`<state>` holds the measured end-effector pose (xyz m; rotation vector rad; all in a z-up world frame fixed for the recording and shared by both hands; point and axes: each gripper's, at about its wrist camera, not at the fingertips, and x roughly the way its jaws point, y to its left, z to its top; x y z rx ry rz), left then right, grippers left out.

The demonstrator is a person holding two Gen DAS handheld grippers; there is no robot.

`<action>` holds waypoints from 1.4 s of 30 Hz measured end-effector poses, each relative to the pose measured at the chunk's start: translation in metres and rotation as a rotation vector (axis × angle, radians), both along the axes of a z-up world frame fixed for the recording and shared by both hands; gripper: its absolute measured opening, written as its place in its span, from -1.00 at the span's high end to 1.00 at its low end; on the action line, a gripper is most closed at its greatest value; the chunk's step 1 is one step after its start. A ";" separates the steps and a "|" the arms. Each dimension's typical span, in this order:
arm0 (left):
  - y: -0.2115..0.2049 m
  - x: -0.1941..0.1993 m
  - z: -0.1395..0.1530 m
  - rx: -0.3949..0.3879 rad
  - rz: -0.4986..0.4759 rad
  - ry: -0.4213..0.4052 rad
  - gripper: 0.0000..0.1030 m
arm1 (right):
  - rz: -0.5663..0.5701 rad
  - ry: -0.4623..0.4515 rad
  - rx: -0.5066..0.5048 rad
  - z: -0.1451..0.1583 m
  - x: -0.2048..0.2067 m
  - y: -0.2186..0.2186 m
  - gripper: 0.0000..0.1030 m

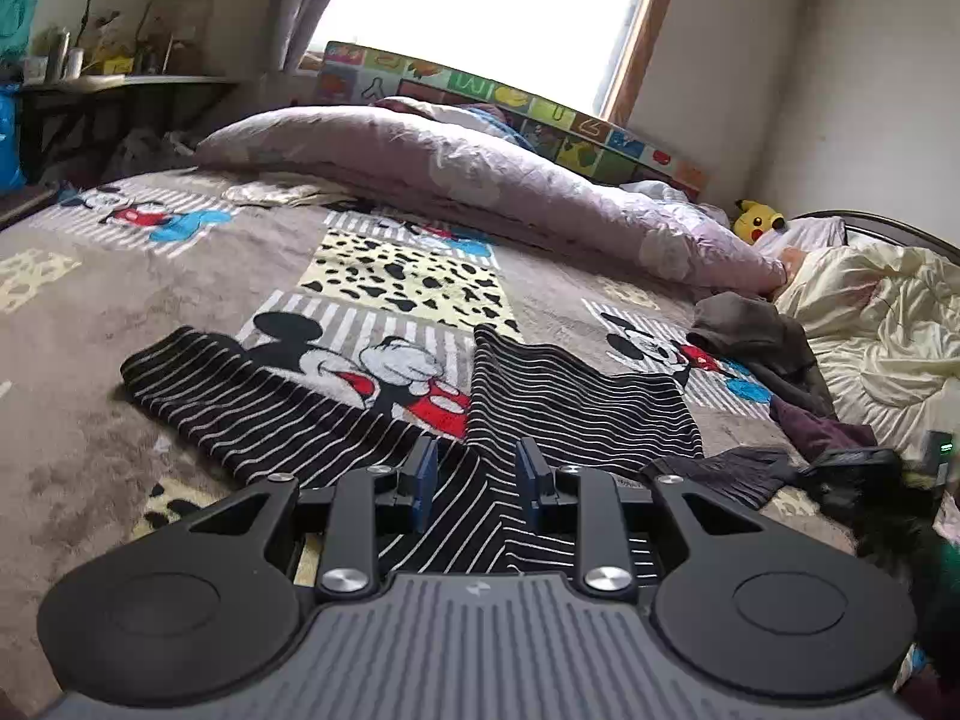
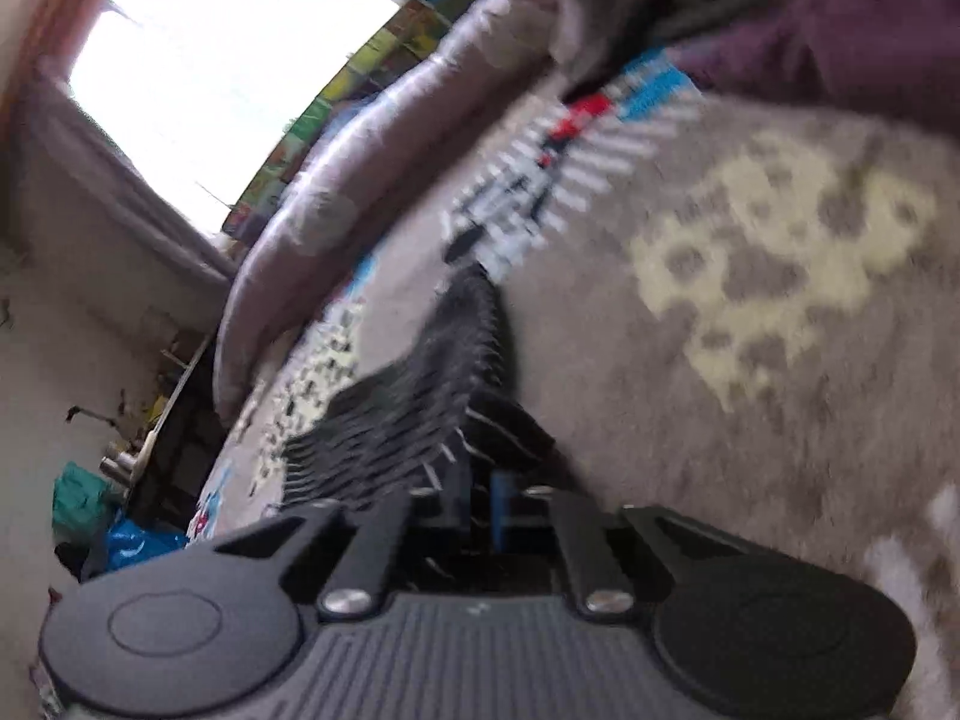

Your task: Fold clothes

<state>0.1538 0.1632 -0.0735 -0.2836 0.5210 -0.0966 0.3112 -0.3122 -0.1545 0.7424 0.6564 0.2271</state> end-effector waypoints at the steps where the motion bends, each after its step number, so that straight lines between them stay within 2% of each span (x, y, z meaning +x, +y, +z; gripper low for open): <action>1: 0.000 -0.001 0.000 -0.003 -0.003 0.000 0.48 | -0.007 -0.028 -0.014 0.010 -0.003 -0.007 0.92; 2: -0.001 -0.001 0.000 -0.005 -0.008 -0.002 0.48 | -0.015 -0.055 -0.029 0.019 -0.006 -0.013 0.92; 4: -0.002 -0.002 0.001 -0.004 -0.013 -0.005 0.48 | -0.063 -0.144 -0.123 0.050 -0.016 -0.044 0.92; 7: -0.006 -0.002 0.001 -0.005 -0.022 -0.005 0.48 | -0.182 -0.179 -0.251 0.067 -0.020 -0.086 0.86; 8: -0.008 -0.002 0.000 -0.006 -0.025 -0.005 0.48 | -0.202 -0.144 -0.294 0.066 -0.017 -0.097 0.81; 9: -0.009 -0.002 0.000 -0.008 -0.031 -0.005 0.48 | -0.221 -0.108 -0.337 0.065 -0.014 -0.107 0.51; 10: -0.011 -0.001 0.000 -0.008 -0.037 -0.005 0.48 | -0.242 -0.042 -0.390 0.060 -0.011 -0.115 -0.05; 11: -0.013 -0.001 0.000 -0.007 -0.044 -0.006 0.48 | -0.263 0.024 -0.444 0.054 -0.008 -0.122 -0.11; 12: -0.015 -0.001 0.001 -0.005 -0.050 -0.007 0.48 | -0.300 0.030 -0.498 0.053 -0.015 -0.125 -0.11; 14: -0.019 0.000 0.001 -0.001 -0.061 -0.005 0.48 | -0.304 0.007 -0.527 0.054 -0.025 -0.126 -0.10; 18: -0.026 0.003 0.000 0.003 -0.078 -0.002 0.48 | -0.252 -0.077 -0.594 0.060 -0.047 -0.106 -0.10; 20: -0.030 0.004 0.000 0.003 -0.087 -0.001 0.48 | -0.189 -0.113 -0.595 0.058 -0.053 -0.091 -0.10; 21: -0.031 0.004 -0.001 0.003 -0.090 0.000 0.48 | -0.081 -0.135 -0.588 0.051 -0.054 -0.070 -0.05; 23: -0.033 0.004 -0.002 0.003 -0.095 0.003 0.48 | 0.002 -0.141 -0.583 0.041 -0.050 -0.048 0.00; 24: -0.033 0.003 -0.002 0.003 -0.097 0.005 0.48 | 0.109 -0.146 -0.581 0.027 -0.052 -0.022 0.05; 26: -0.032 0.003 -0.003 0.005 -0.095 0.010 0.48 | 0.171 -0.160 -0.593 0.016 -0.056 -0.005 0.12; 28: -0.030 0.003 -0.003 0.004 -0.089 0.012 0.48 | 0.238 -0.056 -0.677 -0.016 -0.052 0.017 0.13; 31: -0.027 0.002 -0.003 0.000 -0.084 0.011 0.48 | 0.231 -0.055 -0.710 -0.024 -0.060 0.016 0.12; 33: -0.027 0.004 -0.003 -0.002 -0.086 0.015 0.48 | 0.217 -0.095 -0.707 -0.015 -0.066 0.017 0.10; 34: -0.027 0.005 -0.003 -0.003 -0.085 0.017 0.48 | 0.209 -0.153 -0.670 -0.006 -0.073 0.017 0.13; 35: -0.029 0.006 -0.004 -0.005 -0.086 0.018 0.48 | 0.213 -0.154 -0.686 -0.005 -0.073 0.020 0.13; 36: -0.029 0.006 -0.004 -0.006 -0.087 0.018 0.48 | 0.217 -0.152 -0.706 -0.005 -0.073 0.024 0.11; 37: -0.031 0.005 -0.003 -0.009 -0.095 0.014 0.48 | 0.261 -0.016 -0.713 -0.020 -0.061 0.026 0.10; 38: -0.032 0.003 -0.001 -0.012 -0.107 0.009 0.48 | 0.261 -0.002 -0.701 -0.022 -0.060 0.026 0.10; 40: -0.034 0.001 0.000 -0.005 -0.125 0.004 0.48 | 0.225 -0.029 -0.639 -0.015 -0.064 0.011 0.10; 42: -0.033 0.001 -0.002 -0.001 -0.120 0.014 0.48 | 0.187 -0.060 -0.650 -0.005 -0.065 0.002 0.09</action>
